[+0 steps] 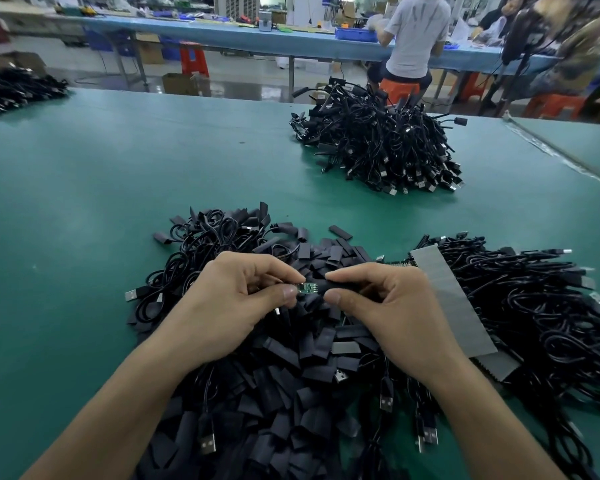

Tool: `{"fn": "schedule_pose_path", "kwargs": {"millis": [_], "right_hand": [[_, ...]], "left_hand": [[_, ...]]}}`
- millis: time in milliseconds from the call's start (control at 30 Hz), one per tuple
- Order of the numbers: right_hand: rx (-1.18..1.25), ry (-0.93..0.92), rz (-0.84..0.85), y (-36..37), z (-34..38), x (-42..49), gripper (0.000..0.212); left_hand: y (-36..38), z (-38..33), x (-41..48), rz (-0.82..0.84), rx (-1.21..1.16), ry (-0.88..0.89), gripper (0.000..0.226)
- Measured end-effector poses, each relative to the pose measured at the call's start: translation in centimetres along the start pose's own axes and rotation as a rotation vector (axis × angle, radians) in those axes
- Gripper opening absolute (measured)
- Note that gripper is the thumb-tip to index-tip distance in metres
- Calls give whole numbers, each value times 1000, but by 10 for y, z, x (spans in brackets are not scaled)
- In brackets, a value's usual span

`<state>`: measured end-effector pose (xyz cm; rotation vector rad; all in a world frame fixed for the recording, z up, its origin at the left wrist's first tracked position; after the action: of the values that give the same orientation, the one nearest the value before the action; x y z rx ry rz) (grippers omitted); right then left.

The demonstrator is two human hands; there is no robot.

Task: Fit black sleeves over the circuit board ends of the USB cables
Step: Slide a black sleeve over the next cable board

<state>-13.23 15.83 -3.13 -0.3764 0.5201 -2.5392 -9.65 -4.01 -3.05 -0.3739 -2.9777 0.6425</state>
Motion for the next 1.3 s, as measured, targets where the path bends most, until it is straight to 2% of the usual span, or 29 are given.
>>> {"fn": "schedule_pose_path", "kwargs": {"millis": [367, 700, 867, 1100, 1300], "right_hand": [[-61, -9, 116, 2, 0, 0, 14], [-76, -88, 21, 4, 5, -1, 23], [-187, -134, -26, 3, 8, -1, 21], [-233, -177, -60, 3, 11, -2, 22], [-362, -236, -12, 10, 14, -4, 24]], "left_hand": [[2, -1, -1, 42, -47, 3, 22], [7, -5, -2, 2, -52, -14, 16], [7, -5, -2, -27, -85, -74, 7], [4, -8, -2, -39, -77, -95, 19], [10, -6, -2, -2, -86, -82, 18]]}}
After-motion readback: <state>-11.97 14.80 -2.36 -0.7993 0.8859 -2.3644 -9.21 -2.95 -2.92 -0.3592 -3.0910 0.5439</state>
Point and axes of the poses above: each hand's wrist, its own x-axis towards the middle knuckle, its own y-axis out of the palm, z = x × y, the point moved 3 cm from there along x, towards the middle knuckle, and after that the axes turned 14 degrees about z, right-handed, at the moved point
